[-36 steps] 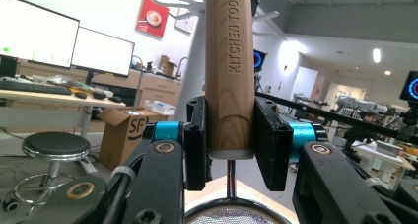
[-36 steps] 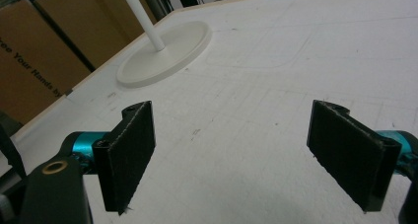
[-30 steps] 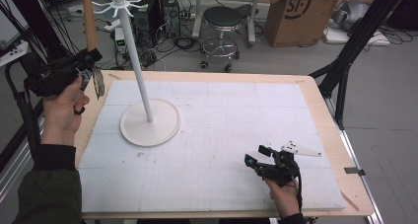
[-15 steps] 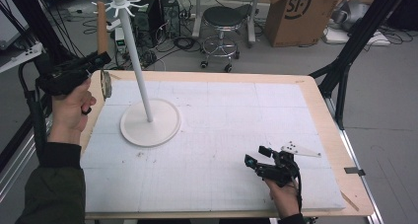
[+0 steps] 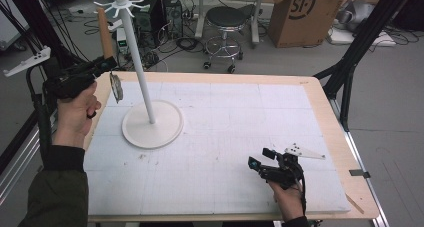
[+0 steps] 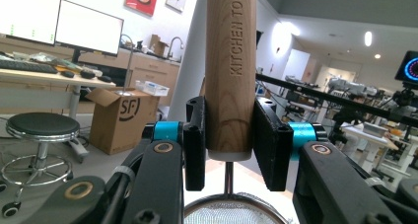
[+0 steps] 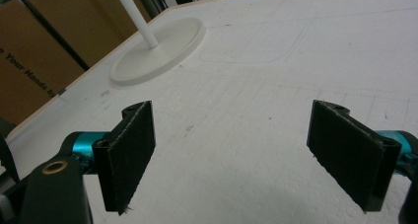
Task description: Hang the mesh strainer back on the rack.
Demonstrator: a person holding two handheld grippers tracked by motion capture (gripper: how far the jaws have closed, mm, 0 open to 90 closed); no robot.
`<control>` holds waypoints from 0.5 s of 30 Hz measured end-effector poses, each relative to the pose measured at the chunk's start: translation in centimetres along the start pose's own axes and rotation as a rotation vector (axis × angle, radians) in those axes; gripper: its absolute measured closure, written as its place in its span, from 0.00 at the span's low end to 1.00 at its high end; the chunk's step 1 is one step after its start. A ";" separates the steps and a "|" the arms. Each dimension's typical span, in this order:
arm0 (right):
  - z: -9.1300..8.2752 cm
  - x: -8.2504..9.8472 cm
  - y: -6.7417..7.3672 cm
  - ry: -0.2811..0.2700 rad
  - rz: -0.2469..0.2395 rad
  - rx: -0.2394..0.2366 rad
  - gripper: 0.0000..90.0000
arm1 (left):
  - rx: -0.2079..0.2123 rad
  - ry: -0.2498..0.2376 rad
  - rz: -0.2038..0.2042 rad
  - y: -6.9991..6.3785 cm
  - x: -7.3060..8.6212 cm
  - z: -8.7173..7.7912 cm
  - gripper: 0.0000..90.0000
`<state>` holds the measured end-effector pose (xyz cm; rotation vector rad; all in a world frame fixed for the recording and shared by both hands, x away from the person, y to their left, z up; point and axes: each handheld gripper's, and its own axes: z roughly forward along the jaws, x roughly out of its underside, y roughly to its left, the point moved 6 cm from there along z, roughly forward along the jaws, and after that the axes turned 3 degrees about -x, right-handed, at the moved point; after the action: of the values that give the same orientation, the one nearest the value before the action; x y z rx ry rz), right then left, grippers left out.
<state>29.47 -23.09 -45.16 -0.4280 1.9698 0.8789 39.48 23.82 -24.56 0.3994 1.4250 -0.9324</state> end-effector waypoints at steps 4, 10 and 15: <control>-0.1 0.0 0.0 -0.001 0.003 0.003 0.20 | 0.001 -0.001 -0.005 -0.1 0.1 0.2 0.76; -0.1 0.0 -0.1 -0.008 -0.006 0.004 0.20 | -0.037 -0.002 -0.017 0.1 0.1 0.3 0.72; -0.2 0.0 -0.2 -0.003 0.005 0.006 0.20 | -0.053 0.010 -0.006 0.2 0.1 0.1 0.54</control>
<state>29.44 -23.33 -45.18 -0.4187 1.9710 0.8759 39.70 23.86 -24.75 0.3606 1.4578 -0.8966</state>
